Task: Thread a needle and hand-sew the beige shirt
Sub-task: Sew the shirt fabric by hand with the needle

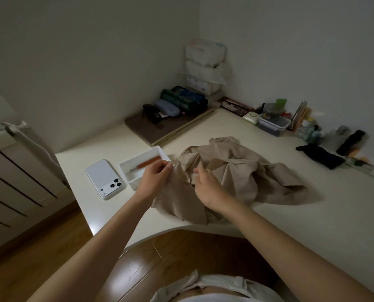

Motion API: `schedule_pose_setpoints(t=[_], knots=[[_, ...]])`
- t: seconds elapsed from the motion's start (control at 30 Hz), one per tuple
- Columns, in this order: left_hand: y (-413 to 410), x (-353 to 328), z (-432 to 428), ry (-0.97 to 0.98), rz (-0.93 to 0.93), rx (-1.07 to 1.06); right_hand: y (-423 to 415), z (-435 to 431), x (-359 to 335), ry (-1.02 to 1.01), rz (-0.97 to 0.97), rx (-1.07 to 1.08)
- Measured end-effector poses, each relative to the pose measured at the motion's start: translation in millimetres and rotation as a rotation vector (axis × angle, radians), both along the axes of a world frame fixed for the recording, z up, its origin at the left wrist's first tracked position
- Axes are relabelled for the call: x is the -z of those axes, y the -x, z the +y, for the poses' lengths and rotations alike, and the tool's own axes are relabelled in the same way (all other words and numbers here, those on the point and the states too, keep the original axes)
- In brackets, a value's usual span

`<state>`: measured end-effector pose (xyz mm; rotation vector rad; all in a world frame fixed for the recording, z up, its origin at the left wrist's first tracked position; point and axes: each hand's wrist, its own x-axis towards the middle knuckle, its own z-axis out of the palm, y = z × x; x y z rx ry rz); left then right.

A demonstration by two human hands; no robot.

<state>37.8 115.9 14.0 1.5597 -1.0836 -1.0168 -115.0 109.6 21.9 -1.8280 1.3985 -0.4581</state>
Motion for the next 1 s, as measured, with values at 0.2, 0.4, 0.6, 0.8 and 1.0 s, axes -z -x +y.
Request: schedule_pose_setpoints(t=[0.2, 0.4, 0.6, 0.8, 1.0], knots=[[0, -1, 8, 0.043, -0.003, 0.008, 1, 2, -3, 0.325, -0.166, 0.030], [3, -2, 11, 0.086, -0.036, 0.026, 2, 1, 1, 0.371, -0.161, -0.006], [4, -4, 13, 0.110, -0.084, 0.043, 3, 3, -1, 0.323, -0.173, 0.013], [3, -4, 16, 0.142, -0.126, 0.056, 1, 4, -1, 0.336, -0.169, -0.009], [3, -2, 19, 0.178, -0.176, 0.061, -3, 2, 1, 0.350, -0.152, -0.013]])
